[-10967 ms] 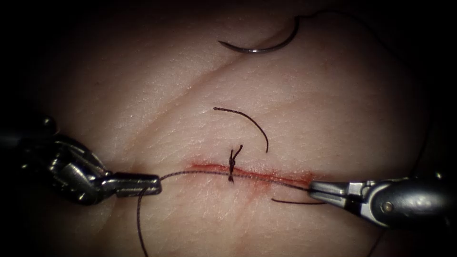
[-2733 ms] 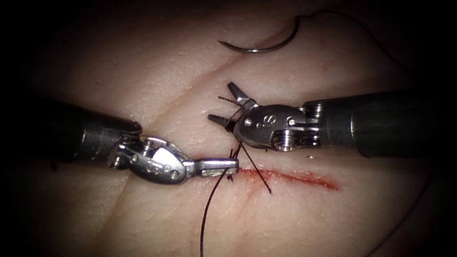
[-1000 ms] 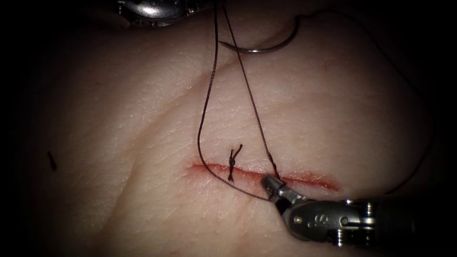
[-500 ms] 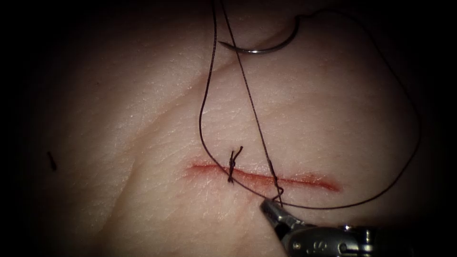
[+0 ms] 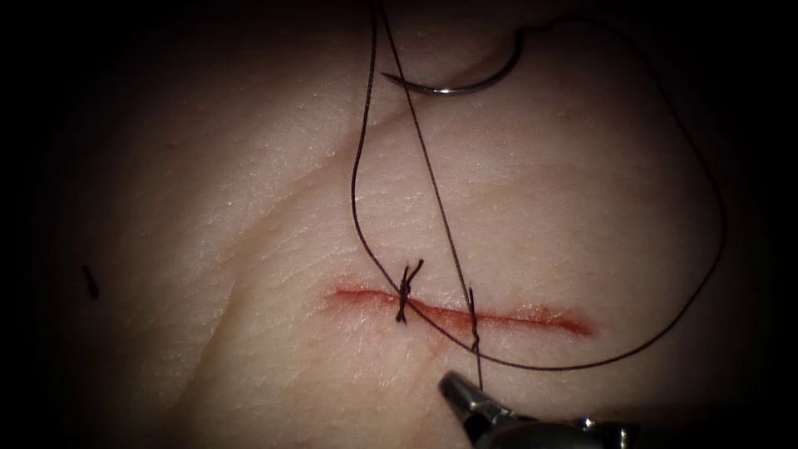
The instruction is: Wound Closure
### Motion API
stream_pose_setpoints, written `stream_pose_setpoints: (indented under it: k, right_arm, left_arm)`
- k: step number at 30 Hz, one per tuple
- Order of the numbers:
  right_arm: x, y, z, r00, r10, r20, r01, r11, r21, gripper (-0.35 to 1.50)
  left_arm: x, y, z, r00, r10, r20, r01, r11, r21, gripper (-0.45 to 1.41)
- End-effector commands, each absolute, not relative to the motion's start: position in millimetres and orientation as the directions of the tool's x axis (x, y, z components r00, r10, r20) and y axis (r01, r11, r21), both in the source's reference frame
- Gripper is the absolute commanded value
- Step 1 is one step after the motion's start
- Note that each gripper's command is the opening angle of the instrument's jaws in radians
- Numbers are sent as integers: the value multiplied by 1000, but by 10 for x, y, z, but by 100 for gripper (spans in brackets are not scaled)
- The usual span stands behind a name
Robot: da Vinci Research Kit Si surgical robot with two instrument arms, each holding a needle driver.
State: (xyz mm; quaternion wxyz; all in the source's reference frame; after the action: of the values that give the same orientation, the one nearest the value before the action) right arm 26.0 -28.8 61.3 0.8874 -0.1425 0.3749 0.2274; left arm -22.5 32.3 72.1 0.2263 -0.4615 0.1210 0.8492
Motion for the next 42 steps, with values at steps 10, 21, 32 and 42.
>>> stream_pose_setpoints:
  k: [10,21,32,42]
  right_arm:
    - [267,-324,609,614,296,-731,-502,862,-73,-35]
    - [267,-323,604,613,298,-732,-502,862,-69,-35]
    - [265,-321,604,613,299,-731,-501,863,-67,-35]
    - [242,-292,560,540,340,-770,-519,855,13,148]
  left_arm:
    - [-224,355,752,-488,242,-838,-600,-791,122,-45]
    - [-224,347,767,-480,195,-855,-620,-765,174,-45]
    - [-263,300,745,-385,170,-907,-547,-834,76,-45]
    - [-263,240,700,-189,199,-962,-377,-919,-116,-45]
